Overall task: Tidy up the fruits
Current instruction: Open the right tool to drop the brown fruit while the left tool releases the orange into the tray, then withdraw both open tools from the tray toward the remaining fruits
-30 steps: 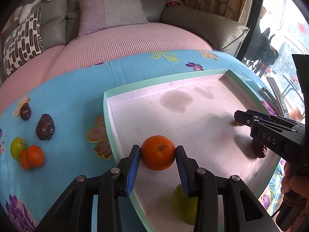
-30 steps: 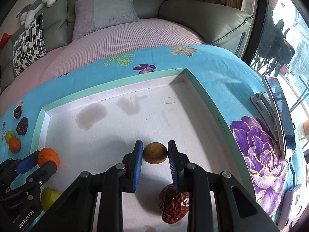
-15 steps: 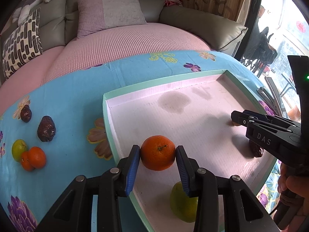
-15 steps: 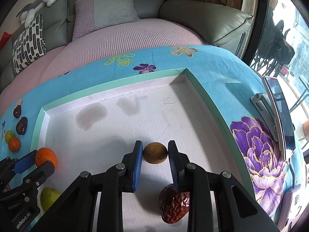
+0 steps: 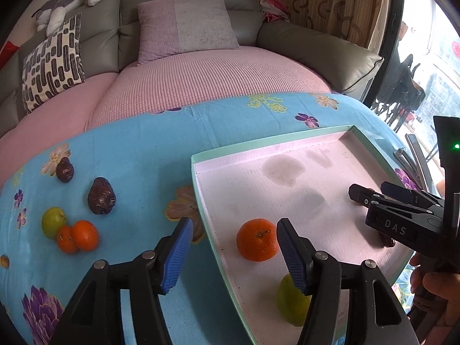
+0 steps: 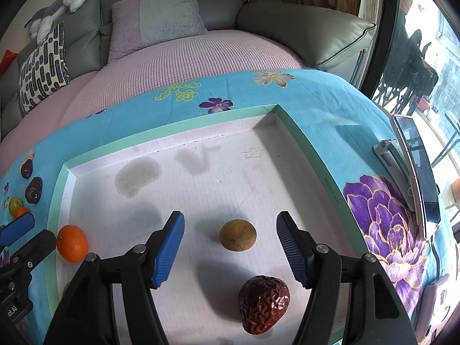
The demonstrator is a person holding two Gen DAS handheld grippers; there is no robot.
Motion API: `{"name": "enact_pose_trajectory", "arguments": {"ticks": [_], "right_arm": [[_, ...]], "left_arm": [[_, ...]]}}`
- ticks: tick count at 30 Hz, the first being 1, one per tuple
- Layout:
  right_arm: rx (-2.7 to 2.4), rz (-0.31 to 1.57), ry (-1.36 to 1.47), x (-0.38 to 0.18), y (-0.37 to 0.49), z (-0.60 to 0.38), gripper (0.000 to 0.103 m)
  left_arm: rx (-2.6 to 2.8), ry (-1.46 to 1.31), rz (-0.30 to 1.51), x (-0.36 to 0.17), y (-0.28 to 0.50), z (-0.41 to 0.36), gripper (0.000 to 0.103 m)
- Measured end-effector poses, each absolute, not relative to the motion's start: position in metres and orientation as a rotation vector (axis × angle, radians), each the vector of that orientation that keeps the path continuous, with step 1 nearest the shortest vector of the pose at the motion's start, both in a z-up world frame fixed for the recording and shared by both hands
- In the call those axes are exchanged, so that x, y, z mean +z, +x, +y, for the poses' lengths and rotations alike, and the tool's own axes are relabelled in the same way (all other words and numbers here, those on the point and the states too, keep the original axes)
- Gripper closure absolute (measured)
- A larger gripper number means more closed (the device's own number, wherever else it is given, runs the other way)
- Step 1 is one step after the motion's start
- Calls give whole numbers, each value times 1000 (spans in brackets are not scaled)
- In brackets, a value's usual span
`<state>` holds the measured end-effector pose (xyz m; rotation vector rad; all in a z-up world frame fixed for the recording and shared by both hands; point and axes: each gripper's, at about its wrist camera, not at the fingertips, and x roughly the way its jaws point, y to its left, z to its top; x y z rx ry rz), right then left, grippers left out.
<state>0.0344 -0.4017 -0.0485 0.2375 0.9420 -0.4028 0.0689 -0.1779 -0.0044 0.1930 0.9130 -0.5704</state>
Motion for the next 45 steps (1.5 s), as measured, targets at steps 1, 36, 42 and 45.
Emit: {"name": "enact_pose_trajectory", "arguments": {"ticks": [1, 36, 42, 45], "right_arm": [[-398, 942, 238, -49, 35, -401, 35], [-359, 880, 178, -35, 44, -375, 4], [-307, 847, 157, -22, 45, -356, 4], [-260, 832, 145, -17, 48, -343, 4]], "left_arm": [[-548, 193, 915, -5, 71, -175, 35], [-155, 231, 916, -23, 109, -102, 0], [-127, 235, 902, -15, 114, -77, 0], [-73, 221, 899, -12, 119, -56, 0]]}}
